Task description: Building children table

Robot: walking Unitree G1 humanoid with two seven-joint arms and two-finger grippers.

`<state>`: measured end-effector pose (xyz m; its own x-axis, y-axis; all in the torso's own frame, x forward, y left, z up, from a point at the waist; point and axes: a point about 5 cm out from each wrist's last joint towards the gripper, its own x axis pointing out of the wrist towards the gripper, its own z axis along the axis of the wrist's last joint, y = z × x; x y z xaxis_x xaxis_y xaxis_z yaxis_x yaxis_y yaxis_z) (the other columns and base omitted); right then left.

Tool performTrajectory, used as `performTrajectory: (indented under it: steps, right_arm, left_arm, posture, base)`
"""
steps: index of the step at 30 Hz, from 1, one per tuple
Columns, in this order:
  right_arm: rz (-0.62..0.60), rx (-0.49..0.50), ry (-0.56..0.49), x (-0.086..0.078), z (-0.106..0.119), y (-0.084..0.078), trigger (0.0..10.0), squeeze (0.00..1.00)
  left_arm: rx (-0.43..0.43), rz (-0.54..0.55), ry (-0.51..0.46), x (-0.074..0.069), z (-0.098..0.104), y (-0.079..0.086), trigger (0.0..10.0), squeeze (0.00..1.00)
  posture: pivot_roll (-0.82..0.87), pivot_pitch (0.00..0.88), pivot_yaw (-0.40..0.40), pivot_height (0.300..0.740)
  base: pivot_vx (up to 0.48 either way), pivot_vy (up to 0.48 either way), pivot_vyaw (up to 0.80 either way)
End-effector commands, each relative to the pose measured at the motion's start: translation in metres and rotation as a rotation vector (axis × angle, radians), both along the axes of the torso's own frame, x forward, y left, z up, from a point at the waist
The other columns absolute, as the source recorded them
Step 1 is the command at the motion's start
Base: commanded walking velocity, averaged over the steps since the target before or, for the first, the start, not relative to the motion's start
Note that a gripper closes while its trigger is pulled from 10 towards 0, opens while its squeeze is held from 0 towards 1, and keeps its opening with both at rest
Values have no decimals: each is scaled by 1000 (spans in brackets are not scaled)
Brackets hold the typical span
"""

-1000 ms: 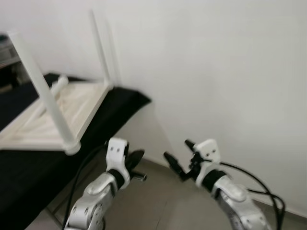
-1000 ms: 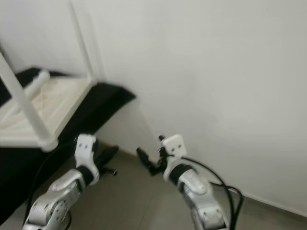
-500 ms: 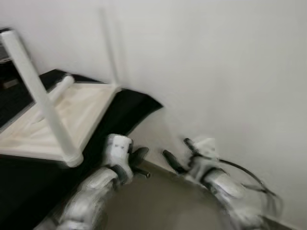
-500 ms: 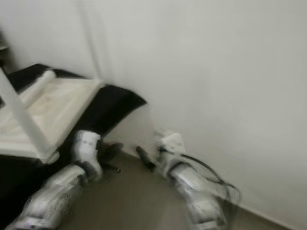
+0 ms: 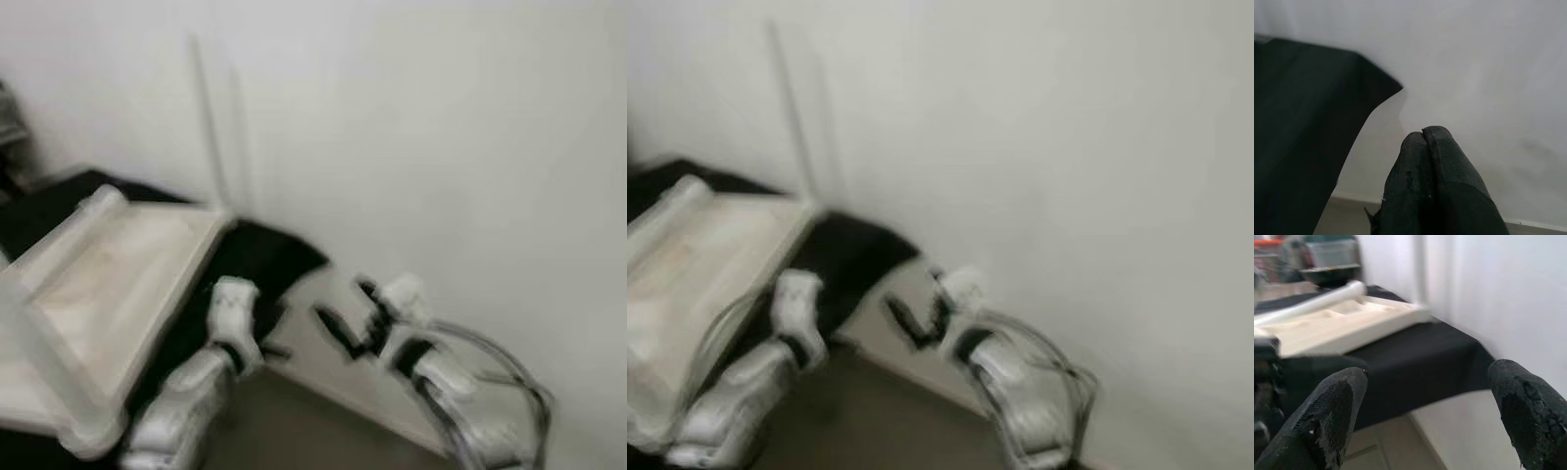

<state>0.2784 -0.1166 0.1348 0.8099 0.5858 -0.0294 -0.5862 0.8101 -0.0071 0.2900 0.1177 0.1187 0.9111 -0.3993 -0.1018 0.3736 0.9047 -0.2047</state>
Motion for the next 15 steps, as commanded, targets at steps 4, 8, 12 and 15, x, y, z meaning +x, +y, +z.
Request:
performTrajectory:
  steps: [4, 8, 12, 15]
  right_arm:
    - [-4, -30, 0, 0, -1, -9, 10000, 0]
    - [57, -66, -7, -3, -2, -6, 10000, 0]
    - [68, -69, -11, -4, -3, -5, 10000, 0]
    - [76, -70, -13, -5, -3, -4, 10000, 0]
  left_arm:
    - [0, -30, -20, 1, 4, -10, 10000, 0]
    - [33, -17, -21, 1, 4, -10, 10000, 0]
    - [53, 14, -27, 1, 4, -7, 10000, 0]
    - [63, 48, -30, 1, 4, -4, 10000, 0]
  posture:
    - [-97, 0, 16, 740]
    - [-100, 0, 20, 740]
    - [-99, 0, 28, 740]
    - [-98, 0, 30, 740]
  base:
    - [377, 0, 356]
    - [0, 0, 794]
    - [0, 0, 794]
    - [0, 0, 794]
